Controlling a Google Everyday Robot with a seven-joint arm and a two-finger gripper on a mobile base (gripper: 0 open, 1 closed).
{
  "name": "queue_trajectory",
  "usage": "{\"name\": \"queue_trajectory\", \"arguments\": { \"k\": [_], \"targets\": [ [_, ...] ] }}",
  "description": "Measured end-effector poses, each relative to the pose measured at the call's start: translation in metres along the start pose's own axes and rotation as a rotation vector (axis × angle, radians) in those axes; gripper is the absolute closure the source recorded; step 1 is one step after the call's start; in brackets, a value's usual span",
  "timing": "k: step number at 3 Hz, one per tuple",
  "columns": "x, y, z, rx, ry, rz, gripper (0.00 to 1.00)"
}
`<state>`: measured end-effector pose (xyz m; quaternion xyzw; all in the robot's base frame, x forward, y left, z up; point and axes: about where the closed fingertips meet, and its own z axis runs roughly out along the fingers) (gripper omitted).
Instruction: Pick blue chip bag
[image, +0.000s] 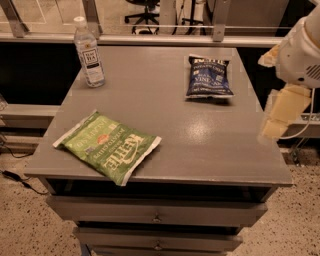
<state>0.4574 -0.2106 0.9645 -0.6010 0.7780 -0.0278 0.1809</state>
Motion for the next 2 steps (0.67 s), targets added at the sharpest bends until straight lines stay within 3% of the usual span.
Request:
{"name": "queue_trajectory", "arguments": {
  "k": [1,2],
  "targets": [
    [-0.007,-0.04,0.041,0.012,-0.088,0.04,0.0],
    [-0.011,-0.105,0.089,0.05,-0.22,0.115,0.0]
  ]
}}
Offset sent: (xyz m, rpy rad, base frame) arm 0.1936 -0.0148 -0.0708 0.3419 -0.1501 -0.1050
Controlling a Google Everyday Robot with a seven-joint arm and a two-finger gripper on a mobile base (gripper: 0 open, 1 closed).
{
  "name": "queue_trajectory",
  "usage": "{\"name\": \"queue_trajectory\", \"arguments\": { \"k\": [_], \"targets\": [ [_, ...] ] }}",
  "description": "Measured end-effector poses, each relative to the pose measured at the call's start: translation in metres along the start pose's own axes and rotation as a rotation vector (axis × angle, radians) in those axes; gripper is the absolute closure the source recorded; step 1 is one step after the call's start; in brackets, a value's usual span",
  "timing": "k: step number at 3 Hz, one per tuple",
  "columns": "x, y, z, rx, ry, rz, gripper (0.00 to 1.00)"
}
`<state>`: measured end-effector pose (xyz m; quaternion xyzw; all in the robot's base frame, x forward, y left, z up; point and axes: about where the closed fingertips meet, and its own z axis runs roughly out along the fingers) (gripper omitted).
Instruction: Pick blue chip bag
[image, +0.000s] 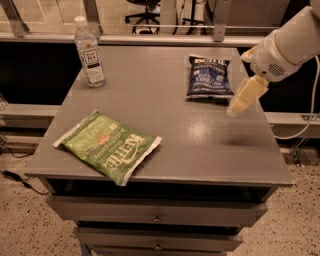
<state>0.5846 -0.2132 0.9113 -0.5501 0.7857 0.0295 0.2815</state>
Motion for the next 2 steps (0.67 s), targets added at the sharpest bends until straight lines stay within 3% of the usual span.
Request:
{"name": "queue_trajectory", "arguments": {
  "k": [2],
  "targets": [
    [-0.022,-0.074,0.073,0.083,-0.165,0.096,0.0]
  ]
}}
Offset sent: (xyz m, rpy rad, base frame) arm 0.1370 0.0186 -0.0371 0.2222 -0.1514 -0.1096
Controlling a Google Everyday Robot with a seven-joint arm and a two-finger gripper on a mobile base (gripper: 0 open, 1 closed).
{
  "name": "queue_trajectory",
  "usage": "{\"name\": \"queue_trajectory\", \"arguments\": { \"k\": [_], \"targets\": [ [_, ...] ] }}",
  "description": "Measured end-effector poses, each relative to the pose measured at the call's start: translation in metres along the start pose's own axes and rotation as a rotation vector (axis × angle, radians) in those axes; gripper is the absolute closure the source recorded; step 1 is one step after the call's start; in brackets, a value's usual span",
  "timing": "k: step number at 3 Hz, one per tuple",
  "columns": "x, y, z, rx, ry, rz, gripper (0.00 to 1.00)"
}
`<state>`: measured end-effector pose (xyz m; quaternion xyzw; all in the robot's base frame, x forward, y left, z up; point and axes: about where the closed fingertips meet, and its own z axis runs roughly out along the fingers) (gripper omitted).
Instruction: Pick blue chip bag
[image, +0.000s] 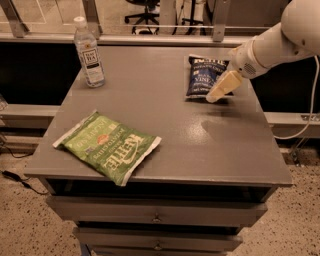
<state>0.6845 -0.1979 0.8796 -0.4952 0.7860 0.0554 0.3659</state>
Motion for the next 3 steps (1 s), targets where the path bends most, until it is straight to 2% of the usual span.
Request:
{"name": "queue_trajectory", "arguments": {
  "k": [1,2,3],
  "targets": [
    [-0.003,-0.011,0.02,0.016,-0.011,0.023,0.0],
    [-0.002,-0.014,0.031,0.025,-0.009,0.037,0.17],
    [0.001,-0.017,0.03,0.038,-0.01,0.043,0.41]
  ]
}}
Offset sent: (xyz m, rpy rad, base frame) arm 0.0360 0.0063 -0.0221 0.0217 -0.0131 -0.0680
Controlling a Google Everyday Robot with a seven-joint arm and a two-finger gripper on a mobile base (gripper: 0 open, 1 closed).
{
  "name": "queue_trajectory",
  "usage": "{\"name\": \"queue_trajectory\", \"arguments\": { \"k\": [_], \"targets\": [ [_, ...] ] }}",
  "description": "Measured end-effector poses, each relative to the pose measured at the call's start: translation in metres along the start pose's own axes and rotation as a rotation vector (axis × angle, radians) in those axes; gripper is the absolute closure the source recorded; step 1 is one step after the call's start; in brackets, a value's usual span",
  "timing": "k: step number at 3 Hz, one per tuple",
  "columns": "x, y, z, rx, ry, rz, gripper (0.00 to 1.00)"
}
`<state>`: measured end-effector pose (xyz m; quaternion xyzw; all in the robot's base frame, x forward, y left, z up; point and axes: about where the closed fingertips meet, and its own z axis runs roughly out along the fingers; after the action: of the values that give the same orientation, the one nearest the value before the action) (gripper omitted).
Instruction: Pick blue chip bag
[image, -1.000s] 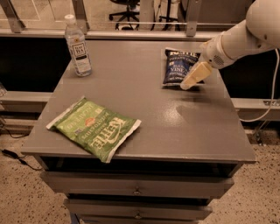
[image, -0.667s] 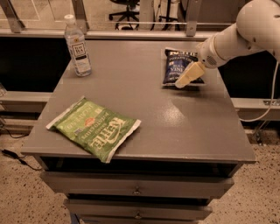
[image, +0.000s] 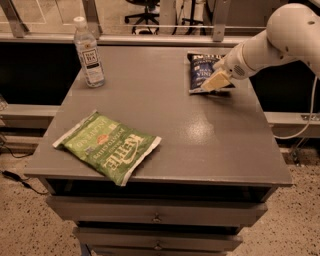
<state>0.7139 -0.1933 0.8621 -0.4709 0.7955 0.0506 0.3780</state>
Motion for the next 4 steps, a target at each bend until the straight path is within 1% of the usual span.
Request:
{"name": "queue_trajectory", "arguments": {
  "k": [1,2,3,4],
  "targets": [
    [-0.001,-0.003,-0.011,0.016,-0.015,-0.006,0.72],
    [-0.006,-0.005,-0.02,0.025,-0.038,-0.014,0.95],
    [-0.016,-0.006,-0.034,0.024,-0.07,-0.032,1.0],
    [-0.013,-0.006,-0.043,0.001,-0.075,-0.048,0.77]
  ]
}}
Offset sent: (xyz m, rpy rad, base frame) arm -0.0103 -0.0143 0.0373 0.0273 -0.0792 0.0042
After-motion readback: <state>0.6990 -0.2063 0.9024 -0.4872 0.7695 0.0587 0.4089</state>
